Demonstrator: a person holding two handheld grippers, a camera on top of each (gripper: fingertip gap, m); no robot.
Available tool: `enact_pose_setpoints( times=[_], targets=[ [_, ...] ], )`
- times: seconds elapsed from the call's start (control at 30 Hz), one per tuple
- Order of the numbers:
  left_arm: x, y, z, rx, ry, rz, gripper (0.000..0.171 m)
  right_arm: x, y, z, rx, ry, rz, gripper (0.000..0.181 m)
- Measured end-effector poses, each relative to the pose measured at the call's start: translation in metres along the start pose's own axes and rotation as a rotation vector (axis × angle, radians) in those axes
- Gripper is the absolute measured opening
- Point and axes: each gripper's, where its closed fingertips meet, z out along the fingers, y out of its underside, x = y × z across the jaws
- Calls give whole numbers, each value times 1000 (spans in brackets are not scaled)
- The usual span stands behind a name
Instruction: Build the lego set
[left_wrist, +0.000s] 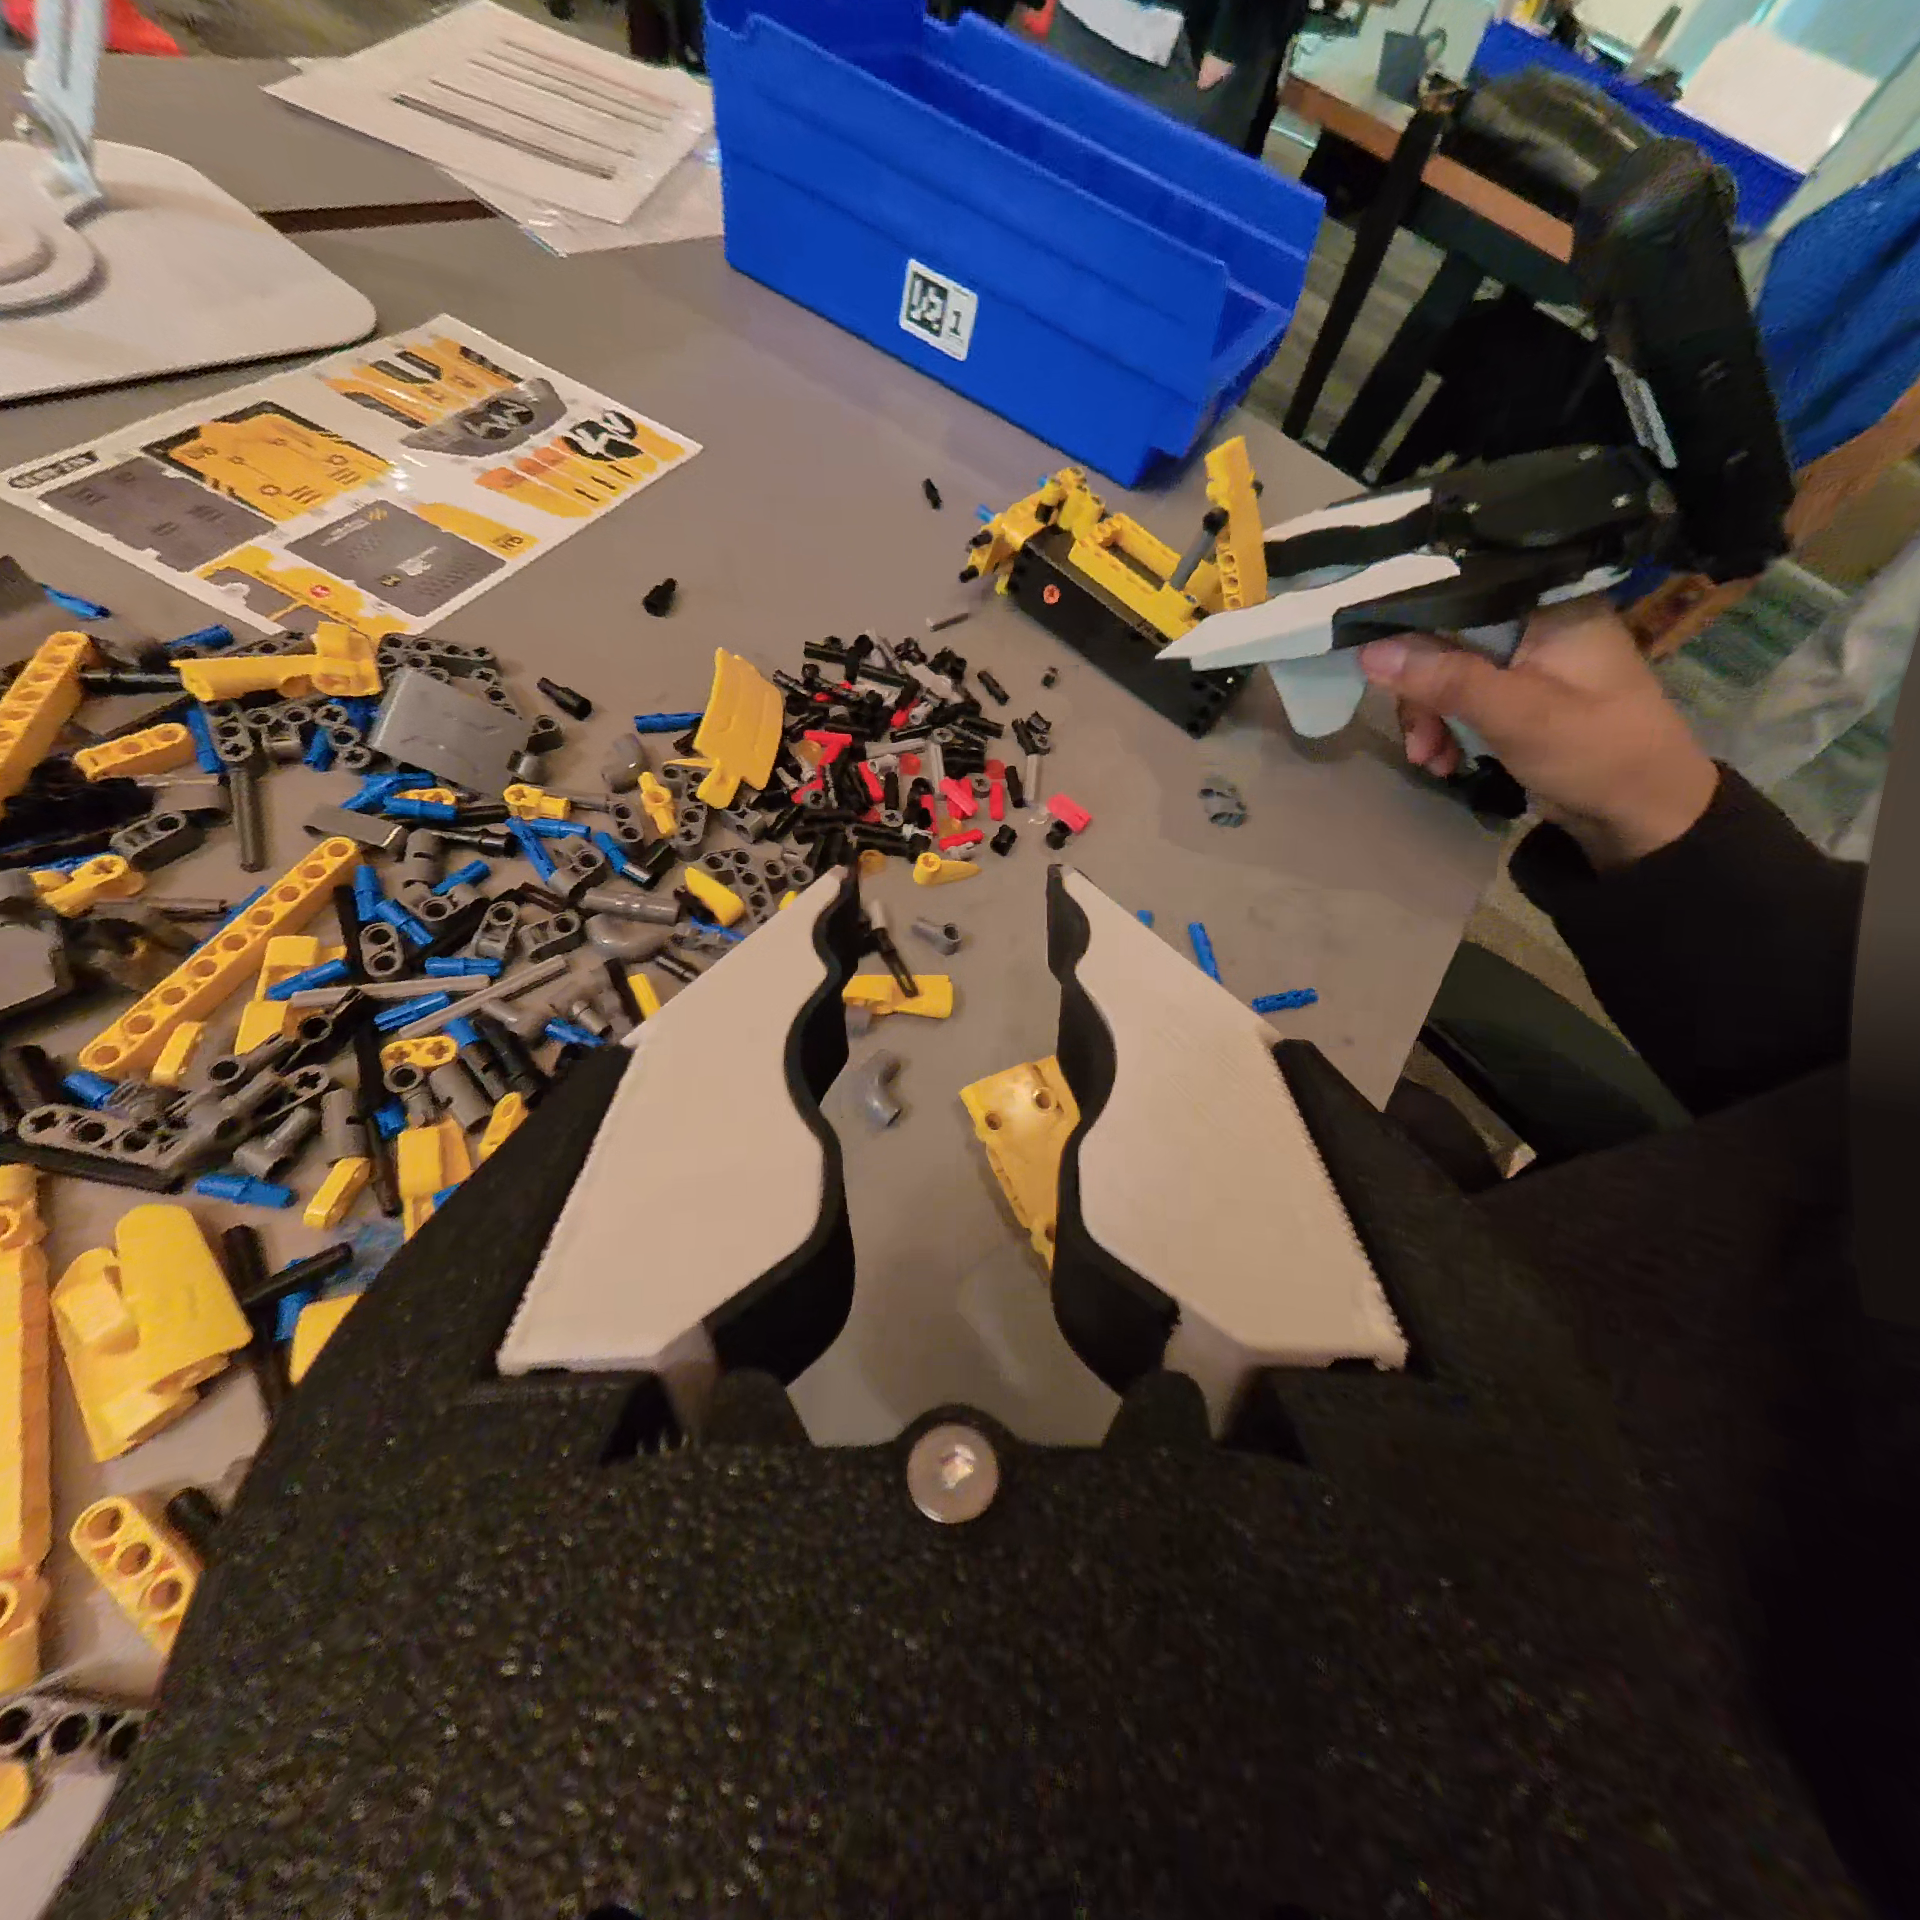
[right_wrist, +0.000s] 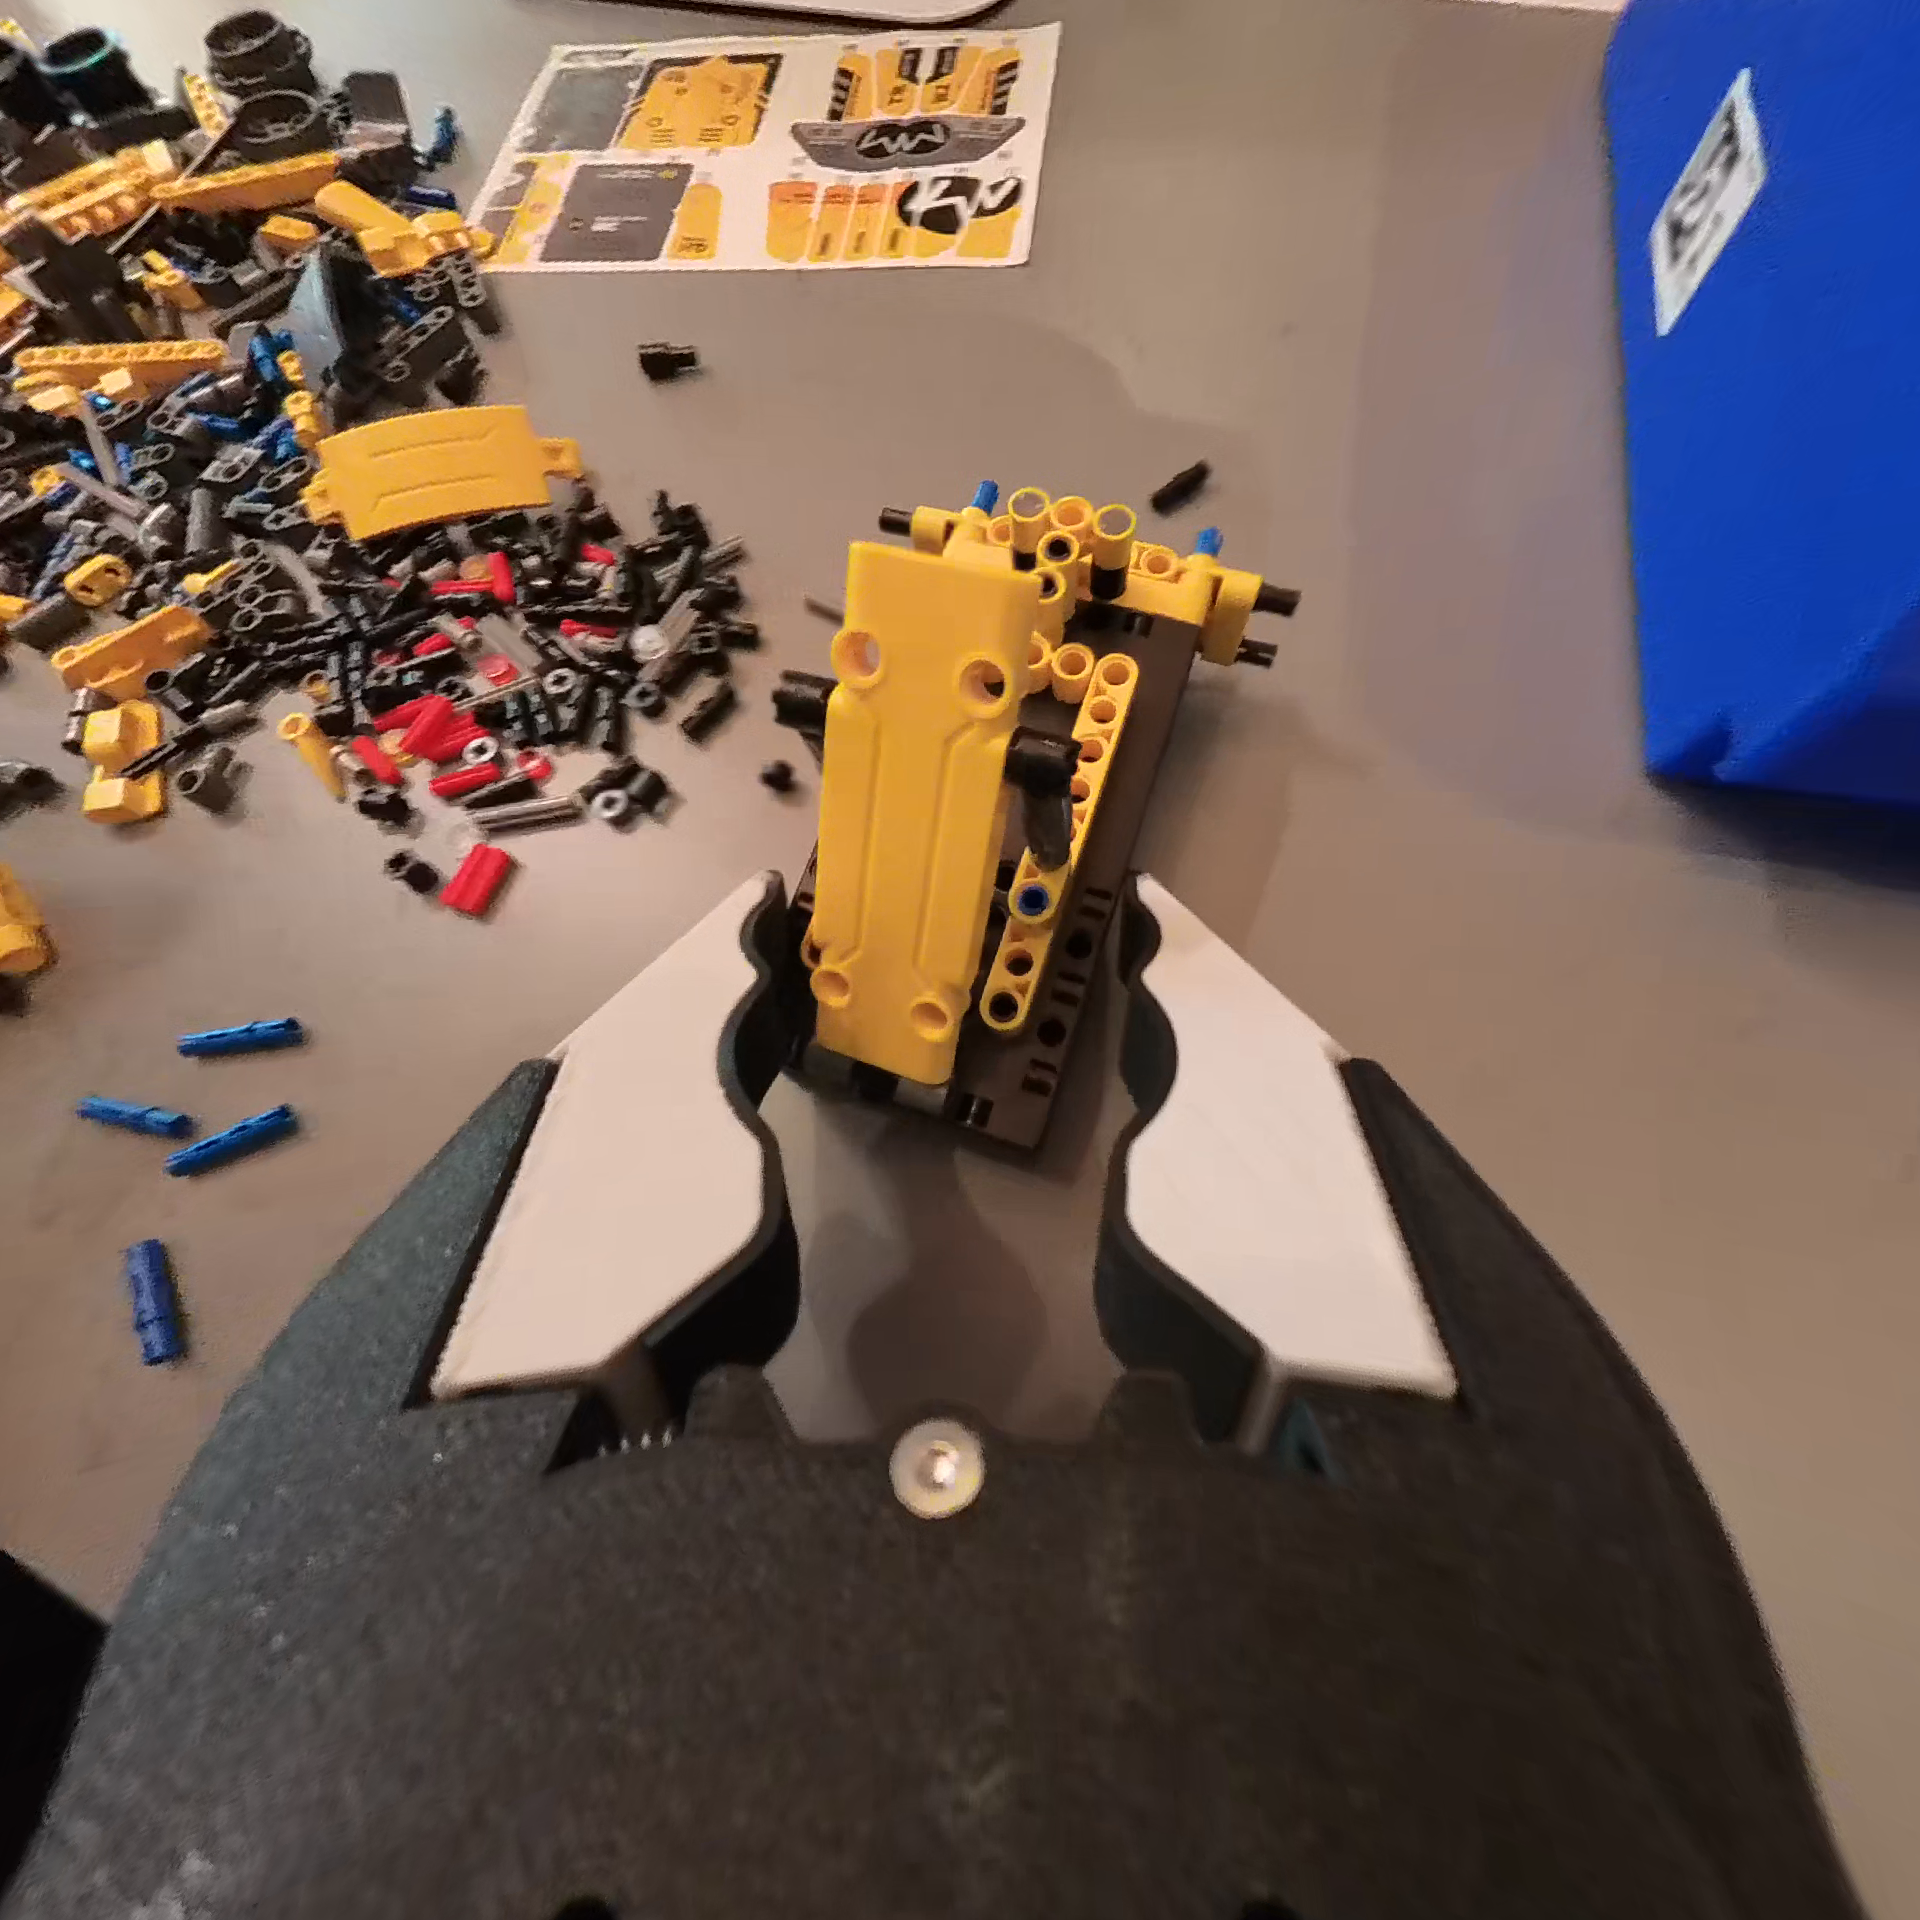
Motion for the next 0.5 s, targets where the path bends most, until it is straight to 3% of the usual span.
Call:
enact_pose_setpoints(
  times=[0.17,0.27,0.5],
  targets=[
    [-21,4,-13,3,-83,-2,36,37,-5,1,7,23,20,63],
    [-53,8,-25,-14,-201,-9,36,54,-8,3,21,18,39,63],
    [-114,-13,-61,44,-351,20,36,55,-10,-3,53,-10,48,70]
  ],
)
